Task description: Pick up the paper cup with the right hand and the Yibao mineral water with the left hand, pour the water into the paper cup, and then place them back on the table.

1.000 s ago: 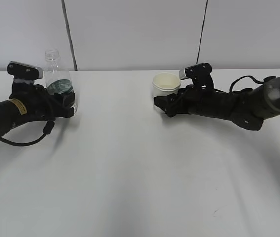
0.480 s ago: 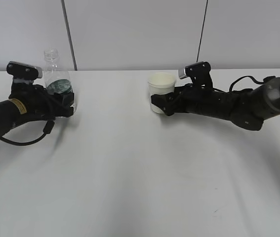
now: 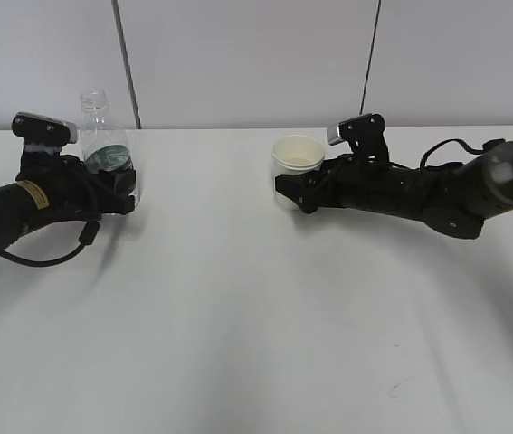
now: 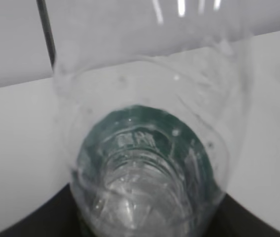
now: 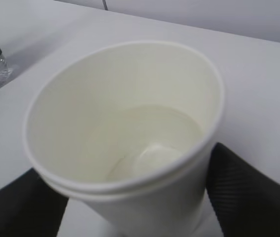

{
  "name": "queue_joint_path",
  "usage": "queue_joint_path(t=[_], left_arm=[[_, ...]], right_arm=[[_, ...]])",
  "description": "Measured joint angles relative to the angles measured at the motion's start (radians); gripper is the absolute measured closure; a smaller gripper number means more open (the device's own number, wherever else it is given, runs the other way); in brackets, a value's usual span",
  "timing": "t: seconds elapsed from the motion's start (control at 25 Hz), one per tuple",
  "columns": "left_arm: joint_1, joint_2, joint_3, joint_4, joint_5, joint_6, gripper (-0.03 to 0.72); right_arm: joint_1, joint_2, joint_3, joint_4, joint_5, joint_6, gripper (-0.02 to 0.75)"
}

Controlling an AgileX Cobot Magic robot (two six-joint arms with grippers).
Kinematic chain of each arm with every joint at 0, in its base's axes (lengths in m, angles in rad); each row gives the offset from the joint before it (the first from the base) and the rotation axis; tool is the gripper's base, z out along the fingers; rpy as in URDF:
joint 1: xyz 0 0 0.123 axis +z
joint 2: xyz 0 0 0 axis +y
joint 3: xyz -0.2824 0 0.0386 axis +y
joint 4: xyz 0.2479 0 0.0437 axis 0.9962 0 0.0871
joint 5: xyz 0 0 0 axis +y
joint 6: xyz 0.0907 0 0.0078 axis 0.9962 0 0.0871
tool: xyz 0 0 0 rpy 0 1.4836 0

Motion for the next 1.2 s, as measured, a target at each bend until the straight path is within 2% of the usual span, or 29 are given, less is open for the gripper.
queue_joint_path(t=[0.8, 1.2], left_arm=[[0.000, 0.000, 0.000, -0.002, 0.000, 0.000, 0.349], [0.000, 0.000, 0.000, -0.002, 0.000, 0.000, 0.349]], right_arm=[[0.000, 0.000, 0.000, -0.075, 0.066, 0.109, 0.096], [0.000, -0.033, 0.000, -0.112, 0.173, 0.181, 0.174]])
